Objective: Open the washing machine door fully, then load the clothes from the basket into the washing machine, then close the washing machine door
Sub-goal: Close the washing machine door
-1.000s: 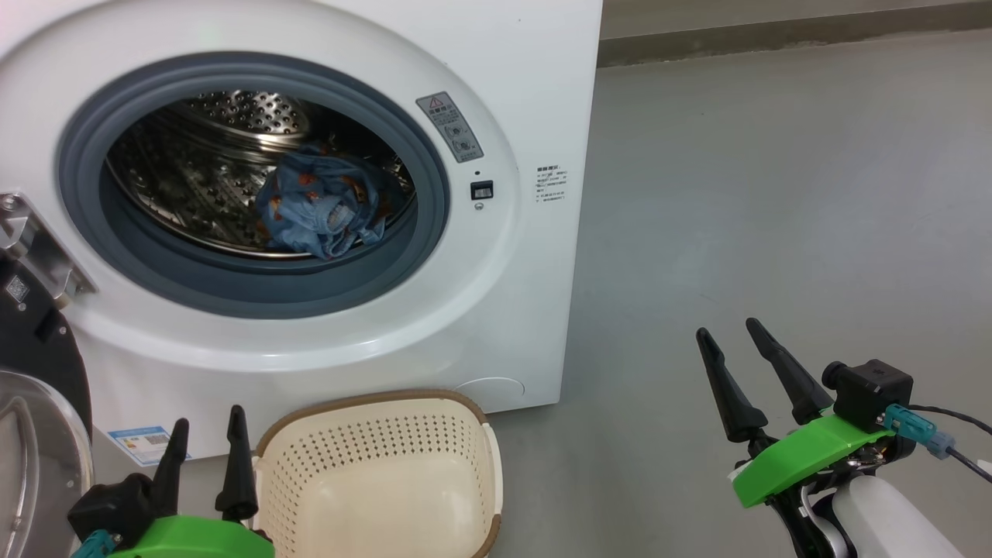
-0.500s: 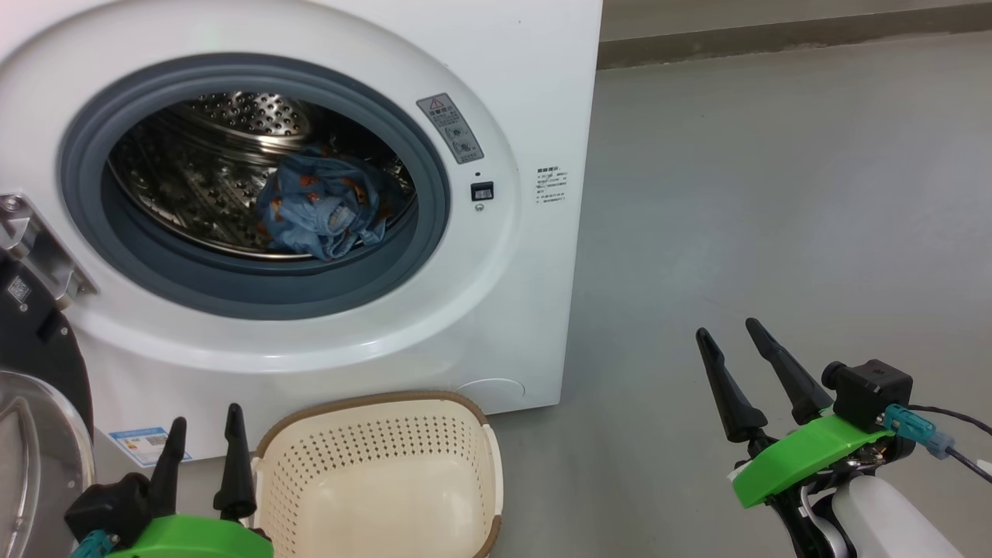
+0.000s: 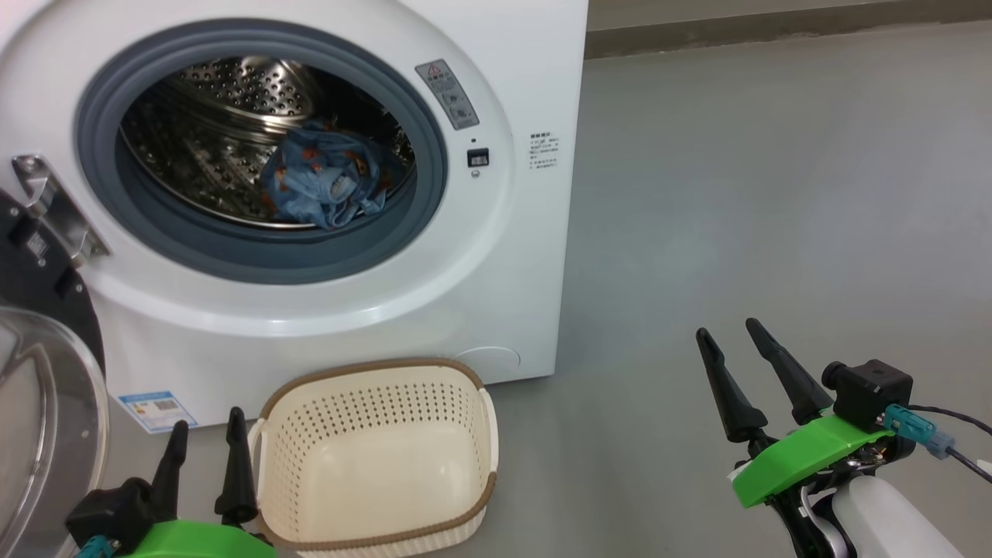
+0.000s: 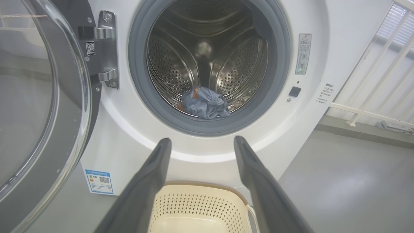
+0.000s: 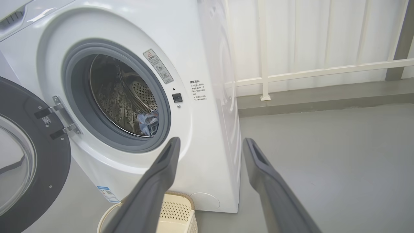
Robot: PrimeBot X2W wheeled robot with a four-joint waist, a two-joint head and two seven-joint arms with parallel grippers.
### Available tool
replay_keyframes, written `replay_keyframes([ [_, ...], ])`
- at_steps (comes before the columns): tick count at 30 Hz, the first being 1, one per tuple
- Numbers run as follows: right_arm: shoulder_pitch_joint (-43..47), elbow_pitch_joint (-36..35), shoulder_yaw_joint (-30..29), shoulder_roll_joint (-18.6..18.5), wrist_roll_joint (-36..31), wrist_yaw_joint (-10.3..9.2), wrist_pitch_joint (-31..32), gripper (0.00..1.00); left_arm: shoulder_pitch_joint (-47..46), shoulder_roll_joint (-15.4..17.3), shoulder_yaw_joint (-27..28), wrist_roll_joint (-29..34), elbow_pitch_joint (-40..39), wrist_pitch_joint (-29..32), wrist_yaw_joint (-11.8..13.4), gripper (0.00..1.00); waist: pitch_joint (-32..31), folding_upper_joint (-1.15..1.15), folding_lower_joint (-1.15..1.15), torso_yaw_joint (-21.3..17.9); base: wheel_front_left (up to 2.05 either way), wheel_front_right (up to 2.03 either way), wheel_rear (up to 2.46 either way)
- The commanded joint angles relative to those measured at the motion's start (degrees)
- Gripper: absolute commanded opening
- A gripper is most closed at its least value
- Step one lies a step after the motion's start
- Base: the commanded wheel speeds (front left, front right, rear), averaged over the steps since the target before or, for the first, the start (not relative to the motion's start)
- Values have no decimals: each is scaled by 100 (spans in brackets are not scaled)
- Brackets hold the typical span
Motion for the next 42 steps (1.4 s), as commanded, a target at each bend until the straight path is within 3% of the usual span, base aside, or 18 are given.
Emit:
replay_keyframes([
  [1,-26,-129,95,-55,-11,25,-47,100,-73,92,158,-11,-170,-38,-12,100,0,0,0,2,-130,130,0],
  [32,12,-148,68,-31,-38,25,-47,100,-48,97,188,124,-274,-38,-12,100,4,0,0,77,-18,18,0],
  [42,21,-138,44,-38,-49,25,-47,100,-38,68,168,303,-272,-38,-12,100,-12,0,0,263,0,0,0],
])
